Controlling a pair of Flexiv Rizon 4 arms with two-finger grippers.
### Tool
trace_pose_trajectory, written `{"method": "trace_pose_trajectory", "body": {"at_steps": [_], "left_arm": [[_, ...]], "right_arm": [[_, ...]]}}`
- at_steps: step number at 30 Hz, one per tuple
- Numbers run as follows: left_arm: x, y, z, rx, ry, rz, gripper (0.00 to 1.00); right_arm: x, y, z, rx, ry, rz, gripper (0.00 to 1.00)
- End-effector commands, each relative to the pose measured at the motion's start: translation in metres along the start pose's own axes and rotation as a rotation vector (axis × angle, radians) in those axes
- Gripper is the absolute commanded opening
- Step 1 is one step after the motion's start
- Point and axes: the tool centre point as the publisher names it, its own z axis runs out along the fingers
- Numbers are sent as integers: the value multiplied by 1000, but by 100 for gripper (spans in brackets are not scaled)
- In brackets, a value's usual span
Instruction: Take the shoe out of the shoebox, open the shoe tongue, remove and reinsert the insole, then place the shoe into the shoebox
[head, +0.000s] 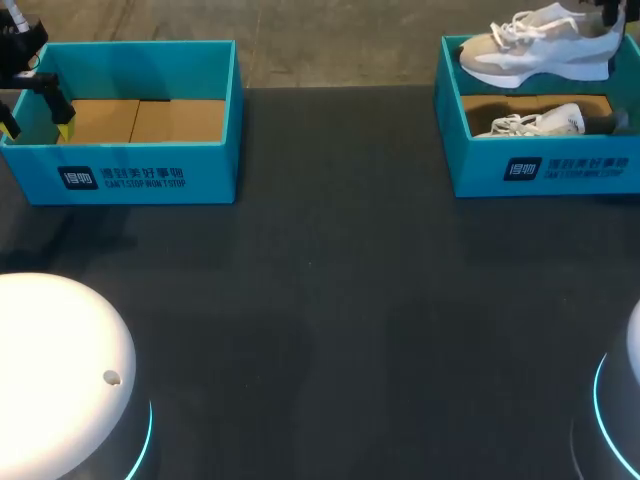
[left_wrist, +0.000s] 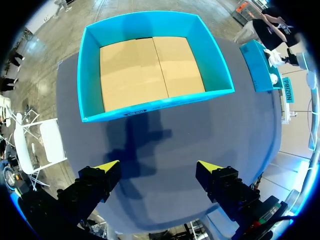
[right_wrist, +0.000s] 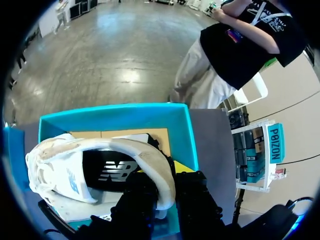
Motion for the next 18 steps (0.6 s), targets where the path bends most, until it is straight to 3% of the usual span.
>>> {"method": "trace_pose_trajectory", "body": {"at_steps": [1,18], "left_arm": [[0,1,0,0,-2,-1,100],[0,1,0,0,-2,-1,100]], "right_arm": [[-4,-2,8,-12,6,20,0],[-6,-12,22,-14,-23,89,0]]}}
